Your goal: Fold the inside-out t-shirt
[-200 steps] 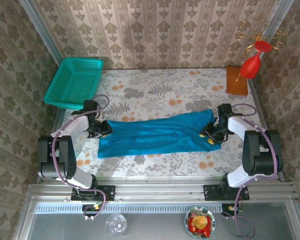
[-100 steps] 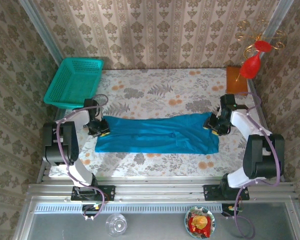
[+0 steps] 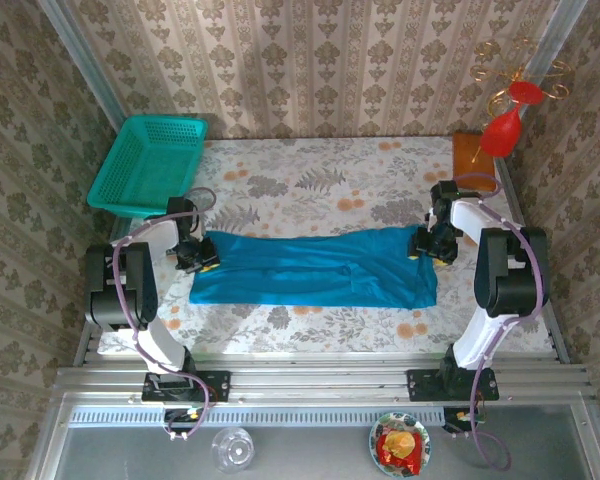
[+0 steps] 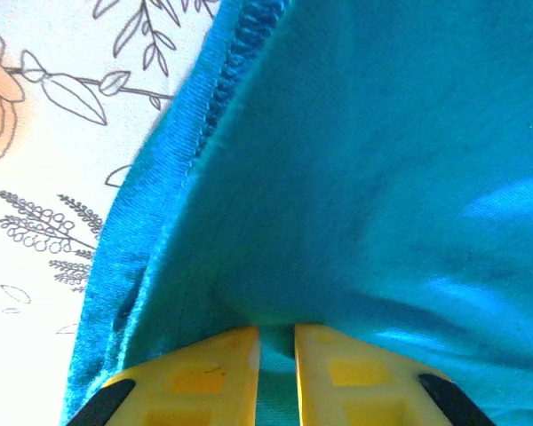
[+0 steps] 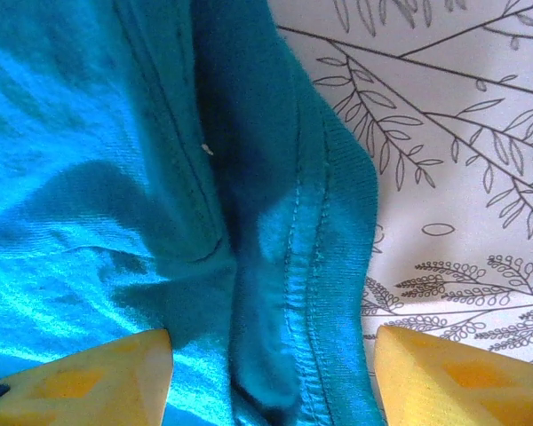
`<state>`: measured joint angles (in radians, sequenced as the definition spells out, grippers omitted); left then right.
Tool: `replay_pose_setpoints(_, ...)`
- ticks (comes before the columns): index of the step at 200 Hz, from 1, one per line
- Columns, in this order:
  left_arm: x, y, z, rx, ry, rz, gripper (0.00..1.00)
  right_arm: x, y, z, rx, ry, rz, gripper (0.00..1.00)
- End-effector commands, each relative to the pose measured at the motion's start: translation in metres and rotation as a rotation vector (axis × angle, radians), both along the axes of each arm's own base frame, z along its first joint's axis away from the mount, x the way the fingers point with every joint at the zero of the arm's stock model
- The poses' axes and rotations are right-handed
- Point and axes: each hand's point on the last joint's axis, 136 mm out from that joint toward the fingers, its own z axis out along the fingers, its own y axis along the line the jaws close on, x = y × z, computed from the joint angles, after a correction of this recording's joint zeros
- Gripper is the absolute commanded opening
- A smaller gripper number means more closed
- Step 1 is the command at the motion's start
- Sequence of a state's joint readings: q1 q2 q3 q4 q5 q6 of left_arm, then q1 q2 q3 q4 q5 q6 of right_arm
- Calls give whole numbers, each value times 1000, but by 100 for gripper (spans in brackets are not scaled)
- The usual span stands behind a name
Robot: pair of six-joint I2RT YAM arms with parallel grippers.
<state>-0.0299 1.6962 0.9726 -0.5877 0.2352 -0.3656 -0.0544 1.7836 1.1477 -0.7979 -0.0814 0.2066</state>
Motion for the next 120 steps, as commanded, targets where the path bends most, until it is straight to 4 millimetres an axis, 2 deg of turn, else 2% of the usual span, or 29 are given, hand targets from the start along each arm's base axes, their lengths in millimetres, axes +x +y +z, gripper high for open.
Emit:
replay_pose_setpoints(1,3,8,-1,21,-11,6,20,-10,9,-3,41,42,46,64)
replay_pose_setpoints(47,3,8,0,21,-9,5,20,-10,8,-10,27,73,55,62)
replay_pose_setpoints(120,2,11,-3,23,-1,15,21,-17,23,-11,42,111,98,55)
